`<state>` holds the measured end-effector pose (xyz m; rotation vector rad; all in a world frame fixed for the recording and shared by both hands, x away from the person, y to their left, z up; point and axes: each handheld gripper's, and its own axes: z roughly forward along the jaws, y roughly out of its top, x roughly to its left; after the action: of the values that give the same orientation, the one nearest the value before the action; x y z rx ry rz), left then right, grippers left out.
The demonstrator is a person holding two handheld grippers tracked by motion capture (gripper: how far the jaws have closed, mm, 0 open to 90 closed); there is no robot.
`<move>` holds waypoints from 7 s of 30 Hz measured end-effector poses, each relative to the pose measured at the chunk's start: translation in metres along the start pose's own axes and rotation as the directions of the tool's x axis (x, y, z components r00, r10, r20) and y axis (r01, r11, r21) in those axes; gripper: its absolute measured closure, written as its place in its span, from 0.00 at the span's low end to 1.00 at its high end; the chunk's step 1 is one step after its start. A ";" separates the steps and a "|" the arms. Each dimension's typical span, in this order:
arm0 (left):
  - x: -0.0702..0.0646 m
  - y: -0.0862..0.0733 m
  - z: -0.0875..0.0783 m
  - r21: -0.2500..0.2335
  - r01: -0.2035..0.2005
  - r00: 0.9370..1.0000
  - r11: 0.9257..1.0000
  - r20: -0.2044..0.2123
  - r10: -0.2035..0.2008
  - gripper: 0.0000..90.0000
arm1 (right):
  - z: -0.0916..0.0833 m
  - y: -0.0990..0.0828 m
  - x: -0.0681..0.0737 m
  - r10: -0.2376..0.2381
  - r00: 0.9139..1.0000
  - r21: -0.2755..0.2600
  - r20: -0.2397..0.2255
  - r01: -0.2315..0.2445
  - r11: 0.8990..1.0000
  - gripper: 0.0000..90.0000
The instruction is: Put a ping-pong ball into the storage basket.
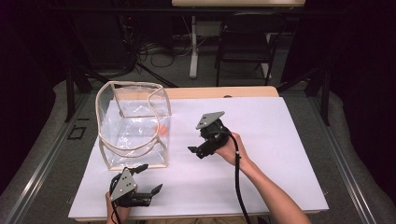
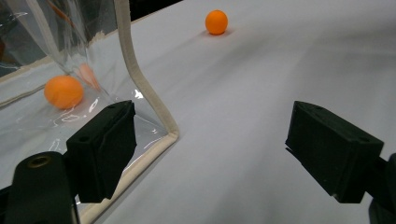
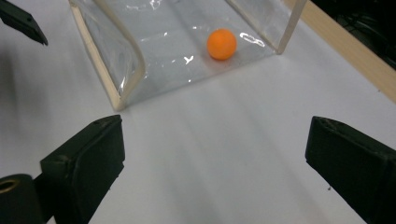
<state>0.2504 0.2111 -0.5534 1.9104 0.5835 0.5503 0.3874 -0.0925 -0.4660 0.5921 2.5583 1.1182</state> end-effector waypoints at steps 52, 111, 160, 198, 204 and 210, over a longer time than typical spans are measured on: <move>0.000 -0.001 -0.002 0.004 -0.009 1.000 1.000 -0.005 0.009 0.17 | -0.011 -0.092 -0.014 0.084 0.996 0.085 0.009 -0.084 0.993 0.01; -0.001 -0.002 -0.004 -0.001 -0.005 1.000 1.000 -0.010 0.005 0.17 | -0.007 -0.102 -0.087 0.220 0.962 0.034 0.163 -0.228 0.973 0.00; -0.001 -0.002 -0.006 0.002 -0.007 1.000 1.000 -0.013 0.007 0.17 | 0.015 -0.106 -0.089 0.198 0.952 0.089 0.232 -0.223 0.971 0.46; 0.000 -0.002 -0.005 -0.001 -0.008 1.000 1.000 -0.007 0.008 0.17 | -0.005 -0.086 -0.073 0.132 0.959 0.108 0.251 -0.163 0.981 0.57; -0.001 -0.001 -0.005 -0.003 -0.011 1.000 1.000 -0.011 0.011 0.17 | -0.010 -0.083 -0.071 0.129 0.960 0.102 0.250 -0.159 0.982 0.57; -0.001 -0.002 -0.005 -0.003 -0.008 1.000 1.000 -0.010 0.008 0.17 | -0.012 -0.079 -0.068 0.118 0.962 0.103 0.245 -0.147 0.984 0.57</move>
<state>0.2464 0.2151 -0.5530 1.9089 0.5817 0.5663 0.4220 -0.1810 -0.5108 0.8825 2.4182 0.8756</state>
